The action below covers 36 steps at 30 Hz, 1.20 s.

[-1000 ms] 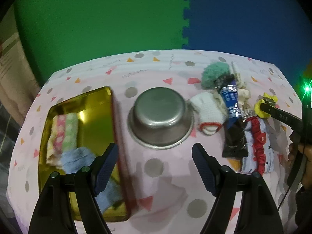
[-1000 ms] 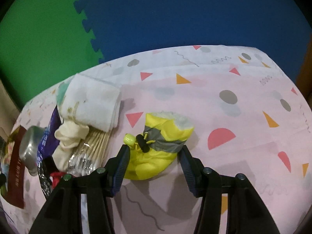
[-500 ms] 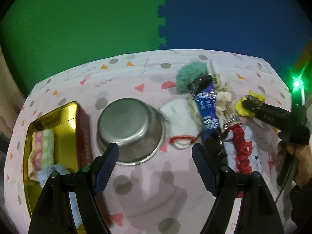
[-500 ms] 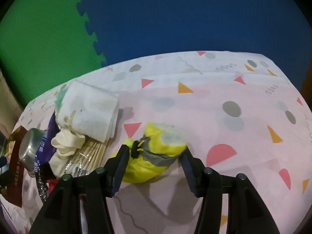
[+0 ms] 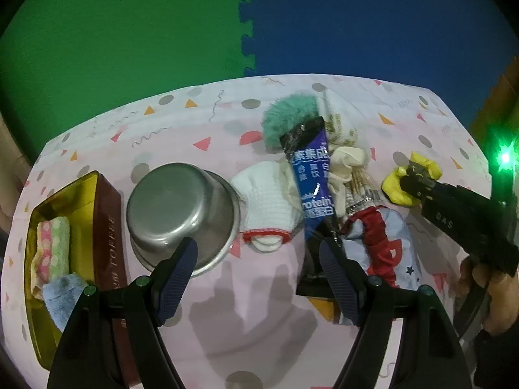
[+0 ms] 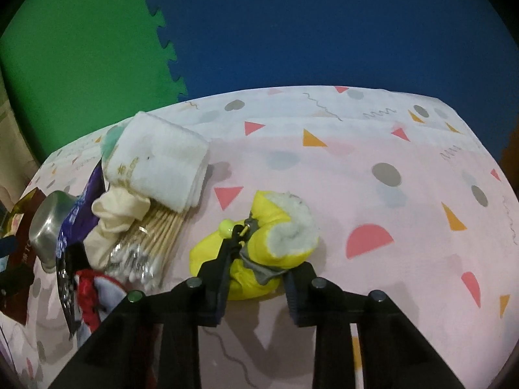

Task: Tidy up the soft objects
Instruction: 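Grasp the yellow plush toy with the right gripper while the left gripper grasps the blue pouch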

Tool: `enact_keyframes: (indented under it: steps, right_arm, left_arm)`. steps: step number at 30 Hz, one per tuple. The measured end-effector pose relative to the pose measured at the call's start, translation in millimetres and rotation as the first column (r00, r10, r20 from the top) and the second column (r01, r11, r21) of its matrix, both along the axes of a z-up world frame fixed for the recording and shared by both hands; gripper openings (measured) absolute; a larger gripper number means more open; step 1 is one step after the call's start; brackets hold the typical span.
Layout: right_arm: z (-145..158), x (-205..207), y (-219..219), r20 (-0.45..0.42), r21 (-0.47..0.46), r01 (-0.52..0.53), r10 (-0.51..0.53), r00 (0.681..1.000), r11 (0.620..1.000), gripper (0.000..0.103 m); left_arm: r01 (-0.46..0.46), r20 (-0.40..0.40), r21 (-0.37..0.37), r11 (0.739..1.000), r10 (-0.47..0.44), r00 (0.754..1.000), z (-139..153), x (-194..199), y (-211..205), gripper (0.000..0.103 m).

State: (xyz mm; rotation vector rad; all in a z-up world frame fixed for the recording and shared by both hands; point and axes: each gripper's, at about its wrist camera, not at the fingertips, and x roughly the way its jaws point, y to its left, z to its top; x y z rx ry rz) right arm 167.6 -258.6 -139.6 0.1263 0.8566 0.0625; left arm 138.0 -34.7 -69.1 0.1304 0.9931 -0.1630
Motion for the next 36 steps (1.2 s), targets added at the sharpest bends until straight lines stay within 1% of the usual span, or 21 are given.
enact_keyframes:
  steps: [8, 12, 15, 16, 17, 18, 20, 23, 29, 31, 32, 33, 35, 36]
  right_arm:
    - [-0.3, -33.7, -16.9, 0.000, -0.043, 0.009, -0.009, 1.000, 0.999, 0.027]
    - [-3.1, -42.4, -30.7, 0.000, 0.021, 0.026, -0.026, 1.000, 0.999, 0.027]
    - [-4.3, -41.3, -31.1, -0.001, 0.020, 0.025, -0.025, 1.000, 0.999, 0.028]
    - [-4.3, -41.2, -30.6, -0.001, 0.018, 0.025, -0.025, 1.000, 1.000, 0.028]
    - [-4.4, -41.0, -30.5, -0.001, 0.020, 0.025, -0.025, 1.000, 0.999, 0.028]
    - [-4.4, -41.0, -30.2, -0.001, 0.023, 0.025, -0.025, 1.000, 0.999, 0.028]
    - [-4.8, -41.2, -31.1, -0.002, 0.038, 0.024, -0.024, 1.000, 0.999, 0.028]
    - [-5.2, -40.5, -33.1, -0.002, 0.049, 0.023, -0.023, 1.000, 0.999, 0.029]
    - [-6.0, -40.8, -33.1, -0.002, 0.056, 0.023, -0.023, 1.000, 0.998, 0.029]
    - [-5.8, -41.1, -33.6, -0.002, 0.059, 0.023, -0.023, 1.000, 0.998, 0.029]
    - [-5.9, -41.2, -33.2, -0.002, 0.060, 0.023, -0.023, 1.000, 0.998, 0.029]
    - [-5.9, -41.4, -33.1, -0.002, 0.060, 0.023, -0.023, 1.000, 0.998, 0.029]
    - [-5.9, -41.5, -33.1, -0.002, 0.060, 0.023, -0.023, 1.000, 0.998, 0.029]
    - [-5.9, -41.5, -33.1, -0.002, 0.060, 0.023, -0.023, 1.000, 0.998, 0.029]
  left_arm:
    - [0.035, -0.020, -0.037, 0.999, -0.036, 0.999, -4.3, -0.4, -15.0, 0.075]
    - [0.039, -0.020, -0.056, 0.998, -0.040, 0.999, -4.7, 8.0, -19.2, 0.075]
    - [0.031, -0.027, -0.064, 0.997, -0.033, 0.999, -6.9, 18.6, -22.8, 0.074]
    - [0.026, -0.030, -0.060, 0.998, -0.028, 0.999, -8.6, 22.8, -24.3, 0.072]
    - [0.022, -0.036, -0.056, 0.998, -0.025, 0.999, -10.1, 24.9, -24.8, 0.067]
    - [0.023, -0.050, -0.061, 0.998, -0.026, 0.998, -12.5, 28.4, -26.2, 0.059]
    - [0.024, -0.074, -0.075, 0.997, -0.029, 0.997, -17.1, 34.2, -27.6, 0.050]
    - [0.017, -0.090, -0.086, 0.996, -0.024, 0.996, -22.6, 38.8, -29.3, 0.049]
    - [0.025, -0.065, -0.039, 0.999, -0.027, 0.998, -28.7, 47.1, -38.1, 0.049]
    - [0.027, -0.063, -0.028, 0.999, -0.028, 0.998, -30.5, 49.0, -39.2, 0.047]
    - [0.028, -0.060, -0.029, 0.999, -0.030, 0.998, -30.3, 49.5, -39.4, 0.044]
    - [0.029, -0.058, -0.031, 0.999, -0.030, 0.998, -29.6, 49.5, -39.2, 0.037]
    - [0.030, -0.047, -0.041, 0.999, -0.032, 0.998, -27.1, 48.2, -37.3, 0.027]
    - [0.031, -0.048, -0.045, 0.999, -0.033, 0.998, -26.0, 47.8, -36.6, 0.027]
